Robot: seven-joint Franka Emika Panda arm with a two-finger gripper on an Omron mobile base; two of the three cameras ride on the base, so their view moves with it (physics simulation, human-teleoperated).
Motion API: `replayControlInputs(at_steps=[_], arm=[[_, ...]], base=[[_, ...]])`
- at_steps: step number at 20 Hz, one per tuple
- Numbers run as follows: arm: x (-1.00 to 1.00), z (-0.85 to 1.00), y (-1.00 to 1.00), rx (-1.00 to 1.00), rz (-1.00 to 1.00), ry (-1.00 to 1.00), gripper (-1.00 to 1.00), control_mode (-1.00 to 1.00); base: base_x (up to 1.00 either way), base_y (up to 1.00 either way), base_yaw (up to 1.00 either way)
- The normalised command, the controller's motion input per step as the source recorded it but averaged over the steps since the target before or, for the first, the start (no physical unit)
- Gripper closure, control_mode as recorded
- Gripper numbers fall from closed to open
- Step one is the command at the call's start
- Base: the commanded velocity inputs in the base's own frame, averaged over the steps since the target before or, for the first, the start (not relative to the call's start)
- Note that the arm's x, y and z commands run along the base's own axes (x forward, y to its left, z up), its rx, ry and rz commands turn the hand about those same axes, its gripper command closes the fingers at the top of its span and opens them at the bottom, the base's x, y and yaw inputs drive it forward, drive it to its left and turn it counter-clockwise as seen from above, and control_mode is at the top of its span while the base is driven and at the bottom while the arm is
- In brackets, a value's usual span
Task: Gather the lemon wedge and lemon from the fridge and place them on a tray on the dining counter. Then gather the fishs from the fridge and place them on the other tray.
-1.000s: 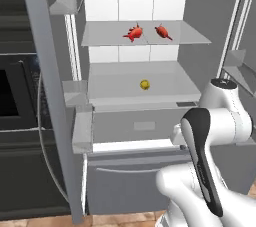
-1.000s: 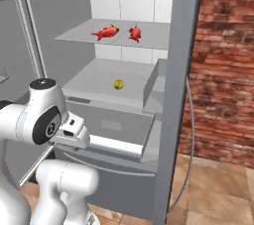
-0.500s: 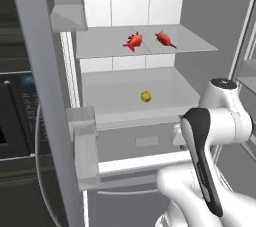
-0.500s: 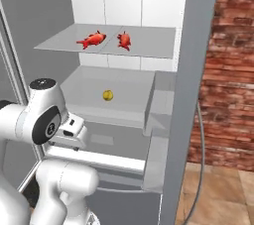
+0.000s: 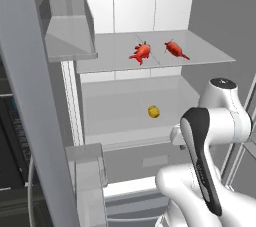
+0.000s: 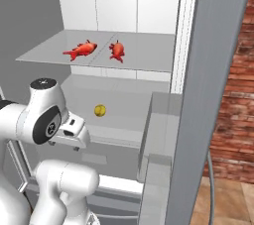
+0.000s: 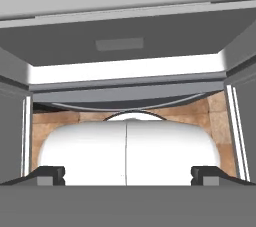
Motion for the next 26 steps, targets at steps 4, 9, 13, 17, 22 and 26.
replayControlInputs(at_steps=[4, 9, 13, 17, 22, 26], arm=[[0.00, 0.00, 0.00, 0.00, 0.00, 0.00, -1.00, 1.00], [0.32, 0.04, 0.00, 0.00, 0.00, -0.02, -1.00, -1.00], [0.87, 0.11, 0.00, 0.00, 0.00, -0.08, -1.00, -1.00], [0.93, 0.02, 0.00, 0.00, 0.00, -0.05, -1.00, -1.00], [0.95, -0.02, 0.01, 0.00, 0.00, 0.00, -1.00, -1.00], [0.76, -0.13, 0.01, 0.00, 0.00, 0.00, -1.00, -1.00]], base=[[0.73, 0.03, 0.00], [0.45, 0.01, 0.00], [0.00, 0.00, 0.00], [0.00, 0.00, 0.00], [0.00, 0.00, 0.00], [0.00, 0.00, 0.00]])
